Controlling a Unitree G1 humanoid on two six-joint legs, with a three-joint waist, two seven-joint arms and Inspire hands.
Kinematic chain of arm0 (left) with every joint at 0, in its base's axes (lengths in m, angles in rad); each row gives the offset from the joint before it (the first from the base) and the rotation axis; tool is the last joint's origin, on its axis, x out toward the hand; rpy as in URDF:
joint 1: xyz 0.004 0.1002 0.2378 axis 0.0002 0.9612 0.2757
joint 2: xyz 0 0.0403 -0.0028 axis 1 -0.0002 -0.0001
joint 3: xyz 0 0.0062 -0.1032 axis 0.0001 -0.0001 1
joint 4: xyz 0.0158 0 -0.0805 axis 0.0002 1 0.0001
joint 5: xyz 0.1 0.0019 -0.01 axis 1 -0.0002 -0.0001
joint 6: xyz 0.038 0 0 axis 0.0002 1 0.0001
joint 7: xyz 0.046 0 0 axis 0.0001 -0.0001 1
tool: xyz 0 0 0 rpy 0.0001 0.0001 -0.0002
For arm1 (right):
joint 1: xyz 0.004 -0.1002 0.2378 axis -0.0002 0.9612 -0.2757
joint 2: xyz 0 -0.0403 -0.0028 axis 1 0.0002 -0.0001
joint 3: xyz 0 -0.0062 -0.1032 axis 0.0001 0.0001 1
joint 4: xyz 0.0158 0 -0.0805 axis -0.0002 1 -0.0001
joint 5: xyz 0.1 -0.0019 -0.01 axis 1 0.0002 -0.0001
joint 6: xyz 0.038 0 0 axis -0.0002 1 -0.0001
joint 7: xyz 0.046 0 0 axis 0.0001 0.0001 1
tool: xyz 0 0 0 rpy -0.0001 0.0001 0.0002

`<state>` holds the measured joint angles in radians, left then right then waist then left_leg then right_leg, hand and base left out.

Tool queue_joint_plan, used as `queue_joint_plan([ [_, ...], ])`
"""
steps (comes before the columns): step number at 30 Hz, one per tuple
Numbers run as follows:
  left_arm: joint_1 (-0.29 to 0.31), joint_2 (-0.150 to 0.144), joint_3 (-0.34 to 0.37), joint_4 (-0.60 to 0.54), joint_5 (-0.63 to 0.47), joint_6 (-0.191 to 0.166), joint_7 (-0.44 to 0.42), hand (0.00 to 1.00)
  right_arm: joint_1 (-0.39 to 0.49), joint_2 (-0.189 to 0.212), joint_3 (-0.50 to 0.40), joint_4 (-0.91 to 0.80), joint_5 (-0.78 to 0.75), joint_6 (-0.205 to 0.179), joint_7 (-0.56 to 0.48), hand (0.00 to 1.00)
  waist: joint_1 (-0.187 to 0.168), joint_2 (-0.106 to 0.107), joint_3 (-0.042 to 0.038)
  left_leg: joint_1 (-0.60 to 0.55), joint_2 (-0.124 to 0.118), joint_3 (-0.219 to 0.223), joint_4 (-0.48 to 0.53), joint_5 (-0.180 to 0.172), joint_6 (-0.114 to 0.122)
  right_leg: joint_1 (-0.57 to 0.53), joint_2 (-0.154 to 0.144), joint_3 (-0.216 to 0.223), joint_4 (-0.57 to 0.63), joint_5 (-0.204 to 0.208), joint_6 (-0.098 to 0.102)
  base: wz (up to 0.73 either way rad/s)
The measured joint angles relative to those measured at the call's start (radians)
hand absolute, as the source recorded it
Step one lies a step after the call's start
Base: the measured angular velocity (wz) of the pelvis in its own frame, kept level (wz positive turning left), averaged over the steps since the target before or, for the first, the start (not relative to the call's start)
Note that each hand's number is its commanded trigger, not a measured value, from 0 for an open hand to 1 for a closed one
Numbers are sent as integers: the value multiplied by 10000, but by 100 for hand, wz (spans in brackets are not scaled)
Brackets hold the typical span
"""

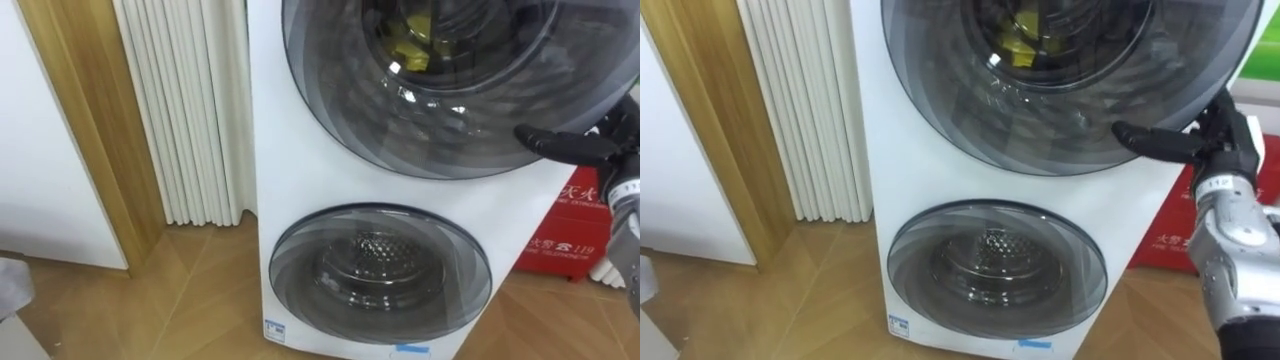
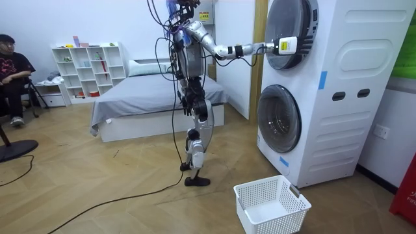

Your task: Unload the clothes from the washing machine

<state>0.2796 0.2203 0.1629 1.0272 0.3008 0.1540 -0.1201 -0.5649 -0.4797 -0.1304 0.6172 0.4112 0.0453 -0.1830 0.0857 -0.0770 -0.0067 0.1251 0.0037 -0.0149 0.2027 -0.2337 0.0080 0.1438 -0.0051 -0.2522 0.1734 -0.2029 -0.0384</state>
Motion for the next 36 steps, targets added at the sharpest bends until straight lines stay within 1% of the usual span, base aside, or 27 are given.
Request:
queue_joint_plan([
  [3,7,17,-1,0,-32,-20,10,0,-10,-62,24,1,115,0,35,0,11,-27,17,-34,-2,-12,0,0,0,-22,-2,-5,20,0,0,0],
  [7,15,32,-1,0,-20,-20,28,0,-24,-372,311,10,121,4,93,0,24,-62,33,-100,-6,-13,5,0,0,-84,-4,8,22,1,-1,0],
  [14,7,45,-2,-82,3,-19,43,0,-255,-549,331,10,124,35,118,0,23,-62,33,-175,3,-12,1,0,0,-168,9,3,5,1,-1,0],
  [17,-26,137,-4,-88,77,-30,46,0,-255,-718,514,-5,103,35,117,0,27,-69,34,-179,8,-5,-17,1,-1,-187,17,14,2,1,-1,-1],
  [19,-43,267,-4,-90,77,-87,77,0,-255,-893,783,-87,105,34,126,0,57,-71,33,-166,26,15,-63,5,-7,-248,37,62,15,1,-1,-11],
  [21,-37,372,-3,-91,78,-115,83,0,-249,-898,884,-220,71,44,109,0,37,-75,31,-138,34,12,-70,5,-7,-247,49,97,15,1,-1,-11],
  [22,-56,410,-1,-92,81,-130,93,0,-219,-898,898,-413,-4,112,107,0,3,-74,31,-131,36,13,-78,5,-7,-248,51,105,12,1,-1,-9],
  [24,-70,432,0,-92,83,-159,131,0,-189,-898,916,-589,-212,114,108,0,-3,-75,31,-92,45,13,-109,5,-7,-239,66,158,12,1,-2,-10],
  [26,-137,425,-3,-85,89,-229,185,0,-29,-900,901,-956,-279,128,49,0,-18,-87,37,-59,59,42,-155,4,-7,-222,79,156,-8,2,-3,-6],
  [27,-158,425,-4,-75,89,-317,198,0,190,-898,901,-1292,-294,127,-27,0,-16,-104,45,-20,61,51,-159,4,-7,-188,81,166,-24,4,-6,-7],
  [31,-173,425,-40,44,77,-472,244,0,749,-863,1003,-2152,-352,117,-83,0,0,-109,59,137,81,109,-211,4,-7,-84,107,316,-38,4,-6,-17],
  [35,-311,419,-198,235,54,-556,274,0,1097,-839,1069,-2756,-654,89,-148,0,-23,-112,110,204,81,120,-217,4,-7,-57,105,310,-44,4,-6,-11],
  [36,-347,413,-224,316,35,-614,295,0,1334,-836,1027,-3090,-676,89,-195,0,-32,-108,112,201,81,121,-236,4,-7,-68,107,316,-44,4,-6,-3],
])
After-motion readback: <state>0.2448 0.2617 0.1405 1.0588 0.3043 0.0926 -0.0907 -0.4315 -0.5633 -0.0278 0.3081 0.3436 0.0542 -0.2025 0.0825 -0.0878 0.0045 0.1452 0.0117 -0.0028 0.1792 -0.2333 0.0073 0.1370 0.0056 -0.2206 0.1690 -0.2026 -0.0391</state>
